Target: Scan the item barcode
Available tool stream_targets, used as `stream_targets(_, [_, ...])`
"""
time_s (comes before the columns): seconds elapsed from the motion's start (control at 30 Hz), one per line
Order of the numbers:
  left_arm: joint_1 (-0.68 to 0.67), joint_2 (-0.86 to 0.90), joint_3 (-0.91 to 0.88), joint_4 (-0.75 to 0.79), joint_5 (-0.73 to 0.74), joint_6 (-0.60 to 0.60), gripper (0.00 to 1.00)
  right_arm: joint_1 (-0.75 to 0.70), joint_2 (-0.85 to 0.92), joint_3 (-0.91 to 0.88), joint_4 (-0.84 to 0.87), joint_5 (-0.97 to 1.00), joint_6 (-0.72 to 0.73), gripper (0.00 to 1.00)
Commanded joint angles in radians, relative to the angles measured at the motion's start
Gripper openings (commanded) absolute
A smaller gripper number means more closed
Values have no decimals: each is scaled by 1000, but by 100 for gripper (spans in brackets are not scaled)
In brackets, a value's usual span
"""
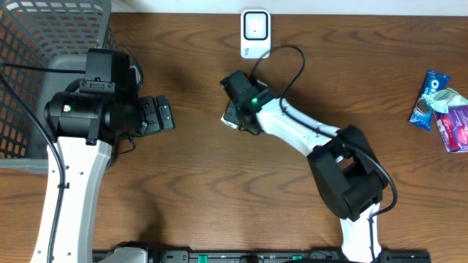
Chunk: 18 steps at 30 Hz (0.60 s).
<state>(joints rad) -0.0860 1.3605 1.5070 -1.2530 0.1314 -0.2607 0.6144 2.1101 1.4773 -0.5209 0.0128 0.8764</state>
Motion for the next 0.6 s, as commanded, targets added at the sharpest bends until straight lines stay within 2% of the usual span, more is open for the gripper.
stream_targets(0.0, [3, -2, 20, -3, -6, 13, 98, -51, -32, -16, 1, -205, -415, 1])
stream_targets(0.07, [3, -2, 20, -3, -6, 13, 98, -82, -40, -16, -34, -283, -532, 1])
stream_targets(0.23, [3, -2, 20, -3, -6, 13, 98, -165, -43, -16, -202, -243, -627, 5])
stream_targets(0.27, [3, -2, 20, -3, -6, 13, 98, -179, -43, -16, -225, -232, -634, 19])
stream_targets(0.33, [3, -2, 20, -3, -6, 13, 98, -200, -43, -16, -248, -232, -639, 65])
stream_targets(0.4, [3, -2, 20, -3, -6, 13, 98, -210, -43, -16, -255, -232, -638, 90])
stream_targets(0.43, [3, -2, 20, -3, -6, 13, 98, -210, -43, -16, -255, -230, -639, 99])
stream_targets(0.57, [3, -2, 20, -3, -6, 13, 98, -209, -43, -16, -228, -251, -626, 99])
